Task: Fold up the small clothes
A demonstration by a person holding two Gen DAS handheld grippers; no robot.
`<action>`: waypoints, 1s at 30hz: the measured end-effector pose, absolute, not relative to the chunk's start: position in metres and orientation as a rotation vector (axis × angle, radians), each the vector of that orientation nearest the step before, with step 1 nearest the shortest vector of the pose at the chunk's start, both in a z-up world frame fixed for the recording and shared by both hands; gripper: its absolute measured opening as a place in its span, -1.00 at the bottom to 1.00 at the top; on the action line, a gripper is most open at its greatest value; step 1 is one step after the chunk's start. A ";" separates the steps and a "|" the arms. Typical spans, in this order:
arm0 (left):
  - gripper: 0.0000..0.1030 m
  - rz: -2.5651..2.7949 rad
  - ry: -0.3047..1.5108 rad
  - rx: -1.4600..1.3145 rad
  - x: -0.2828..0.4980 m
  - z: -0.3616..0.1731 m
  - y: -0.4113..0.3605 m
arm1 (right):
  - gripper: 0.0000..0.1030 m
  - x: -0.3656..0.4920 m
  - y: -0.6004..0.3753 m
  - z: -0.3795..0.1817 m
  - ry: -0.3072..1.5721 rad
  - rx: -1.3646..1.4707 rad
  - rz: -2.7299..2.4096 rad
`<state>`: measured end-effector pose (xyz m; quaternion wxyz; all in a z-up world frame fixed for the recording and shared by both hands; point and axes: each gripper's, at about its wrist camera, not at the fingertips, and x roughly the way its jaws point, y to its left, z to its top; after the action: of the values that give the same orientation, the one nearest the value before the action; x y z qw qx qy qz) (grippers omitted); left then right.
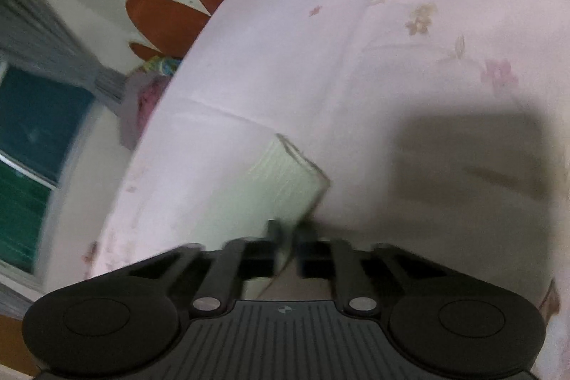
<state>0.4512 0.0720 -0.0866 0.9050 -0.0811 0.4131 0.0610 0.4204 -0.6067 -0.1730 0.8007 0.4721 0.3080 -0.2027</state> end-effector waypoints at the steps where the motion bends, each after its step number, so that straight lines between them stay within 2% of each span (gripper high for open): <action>1: 0.99 0.132 0.854 -0.152 0.452 -0.087 0.078 | -0.95 0.423 -0.604 -0.169 0.677 0.960 -0.440; 4: 0.99 0.119 0.865 -0.099 0.454 -0.087 0.094 | -0.96 0.428 -0.592 -0.154 0.697 0.832 -0.485; 6: 0.99 0.110 0.848 -0.078 0.451 -0.085 0.107 | -0.96 0.429 -0.569 -0.128 0.647 0.695 -0.455; 10: 0.99 0.128 0.842 -0.055 0.446 -0.090 0.139 | -0.96 0.431 -0.493 -0.081 0.634 0.476 -0.282; 14: 0.99 0.130 0.849 -0.082 0.439 -0.095 0.169 | -0.96 0.446 -0.410 -0.059 0.664 0.411 -0.130; 22: 0.99 0.087 0.855 -0.123 0.419 -0.096 0.207 | -0.96 0.467 -0.267 -0.066 0.756 0.349 0.100; 30: 0.95 0.096 0.865 -0.183 0.402 -0.102 0.227 | -0.96 0.504 -0.179 -0.097 0.834 0.254 0.268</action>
<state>0.4017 0.2272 -0.1015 0.9028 -0.0886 0.4182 0.0466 0.5044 -0.1790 -0.0970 0.8978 0.1225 0.4026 0.1295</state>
